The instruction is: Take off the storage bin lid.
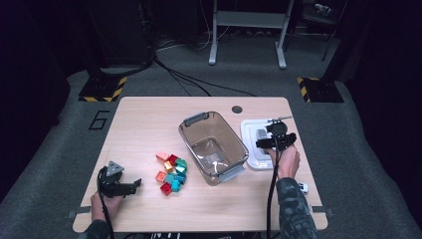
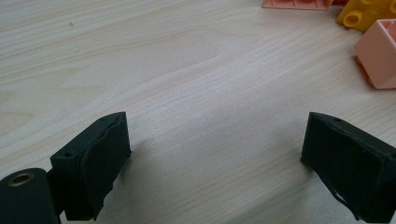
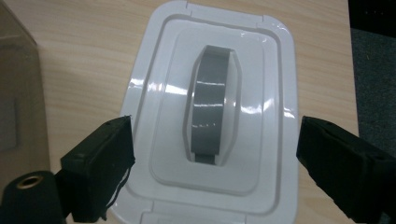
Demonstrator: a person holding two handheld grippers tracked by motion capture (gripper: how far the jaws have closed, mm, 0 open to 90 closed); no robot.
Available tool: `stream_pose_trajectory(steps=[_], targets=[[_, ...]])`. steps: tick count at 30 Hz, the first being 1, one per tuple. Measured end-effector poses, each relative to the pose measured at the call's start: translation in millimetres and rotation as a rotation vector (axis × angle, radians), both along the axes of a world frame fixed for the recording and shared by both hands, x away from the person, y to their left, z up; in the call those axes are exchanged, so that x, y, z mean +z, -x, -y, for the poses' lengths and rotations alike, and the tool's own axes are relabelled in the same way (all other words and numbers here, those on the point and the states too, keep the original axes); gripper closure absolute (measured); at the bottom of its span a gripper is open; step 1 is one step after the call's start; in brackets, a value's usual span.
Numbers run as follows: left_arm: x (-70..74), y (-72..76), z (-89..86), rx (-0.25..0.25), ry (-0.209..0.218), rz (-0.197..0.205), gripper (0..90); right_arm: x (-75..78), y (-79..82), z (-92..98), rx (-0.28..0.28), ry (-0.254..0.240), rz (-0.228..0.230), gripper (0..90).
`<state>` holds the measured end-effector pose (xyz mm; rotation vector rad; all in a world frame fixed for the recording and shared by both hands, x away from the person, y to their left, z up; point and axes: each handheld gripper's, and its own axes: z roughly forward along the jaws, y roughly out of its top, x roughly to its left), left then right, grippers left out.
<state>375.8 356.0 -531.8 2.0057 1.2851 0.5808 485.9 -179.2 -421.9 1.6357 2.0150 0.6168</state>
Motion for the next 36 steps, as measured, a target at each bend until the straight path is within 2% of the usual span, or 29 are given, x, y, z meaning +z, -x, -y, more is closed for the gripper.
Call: stream_pose_trajectory(steps=[2,3,7,9,11,13,15,18,25,29,36], targets=[[1.3,0.7,-0.2,-0.005,-0.010,-0.010,7.8,3.9,13.0,6.8,0.001,0.011,0.013,8.8],[0.3,0.3,0.0,0.000,-0.007,0.002,7.8,5.5,18.8,10.4,0.000,-0.001,0.017,8.1],[0.1,0.4,0.2,0.003,-0.004,0.002,7.9,12.6,38.9,21.8,-0.008,-0.032,0.038,6.9],[1.1,0.9,0.2,-0.002,-0.005,-0.011,7.9,17.4,51.7,26.3,-0.005,-0.048,0.059,6.4],[0.4,0.7,0.5,0.006,-0.007,0.000,7.9,21.0,61.8,29.2,-0.011,-0.065,0.071,5.5],[1.2,0.8,-0.3,-0.003,-0.010,-0.010,7.9,23.8,70.2,31.0,-0.014,-0.083,0.074,4.4],[0.4,0.9,0.5,0.004,-0.006,-0.001,7.9,25.8,78.4,33.5,-0.009,-0.101,0.081,3.8],[0.5,1.0,0.4,0.005,-0.007,-0.002,7.9,26.0,89.6,35.7,-0.010,-0.106,0.077,2.5],[0.4,0.9,0.3,0.006,-0.006,0.000,7.9,6.4,111.4,47.3,-0.051,-0.115,0.058,0.3],[0.6,1.3,0.4,0.006,-0.007,-0.003,7.9,-12.3,123.7,57.9,-0.078,-0.115,0.029,0.0],[0.7,1.0,-0.1,0.005,-0.010,-0.004,7.9,-46.4,136.7,74.7,-0.164,-0.153,-0.036,0.0]])
